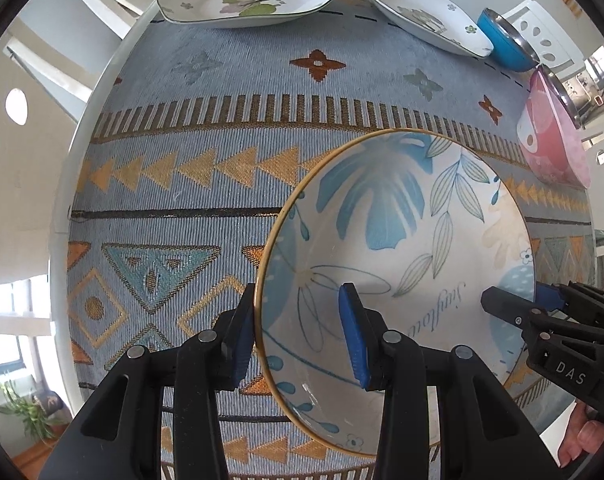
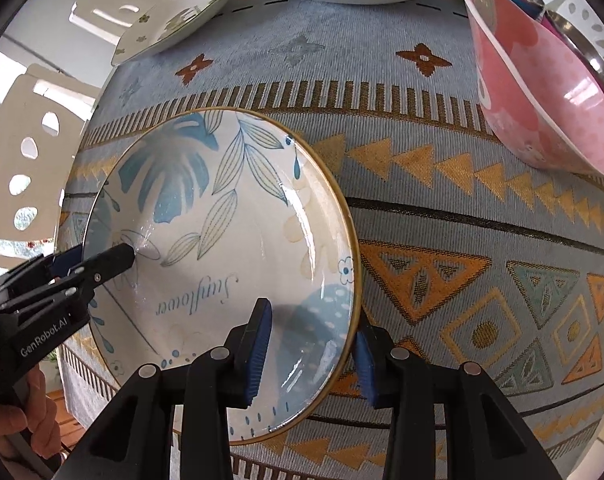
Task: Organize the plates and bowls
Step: 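Lift the Sunflower plate with both grippers and carry it toward the table edge, then lower the Sunflower plate onto the rug and open both grippers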
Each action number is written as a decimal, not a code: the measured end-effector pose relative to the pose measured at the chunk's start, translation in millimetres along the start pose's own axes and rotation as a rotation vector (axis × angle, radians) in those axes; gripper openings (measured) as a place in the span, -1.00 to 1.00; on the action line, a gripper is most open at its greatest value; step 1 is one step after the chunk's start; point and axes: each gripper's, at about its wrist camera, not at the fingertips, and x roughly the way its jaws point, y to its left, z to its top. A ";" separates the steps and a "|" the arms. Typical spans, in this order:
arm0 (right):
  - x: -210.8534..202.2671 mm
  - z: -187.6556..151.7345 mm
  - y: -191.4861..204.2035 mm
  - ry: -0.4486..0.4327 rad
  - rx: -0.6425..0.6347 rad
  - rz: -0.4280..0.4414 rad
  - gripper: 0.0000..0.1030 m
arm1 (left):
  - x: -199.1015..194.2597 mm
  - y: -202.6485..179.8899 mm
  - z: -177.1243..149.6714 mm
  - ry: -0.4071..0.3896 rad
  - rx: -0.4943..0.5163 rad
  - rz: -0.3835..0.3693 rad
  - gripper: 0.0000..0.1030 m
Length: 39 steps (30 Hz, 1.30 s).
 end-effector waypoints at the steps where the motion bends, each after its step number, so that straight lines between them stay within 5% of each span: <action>1: -0.8 0.4 -2.1 0.001 0.006 0.004 -0.26 | -3.0 3.3 -1.7 0.003 -0.005 -0.003 -0.30; 12: -3.9 6.8 -5.5 0.032 0.029 0.007 -0.26 | -0.8 5.2 18.3 -0.009 -0.037 -0.038 -0.26; 25: -61.1 19.1 -22.4 -0.050 0.053 0.094 -0.25 | -36.7 35.3 45.9 -0.080 -0.084 0.012 -0.26; 33: -124.9 66.2 -20.0 -0.162 0.047 0.181 -0.15 | -79.2 75.5 103.2 -0.198 -0.113 0.070 -0.19; 39: -131.7 104.2 -0.1 -0.201 -0.012 0.168 -0.08 | -81.8 92.6 128.6 -0.212 -0.143 0.075 -0.19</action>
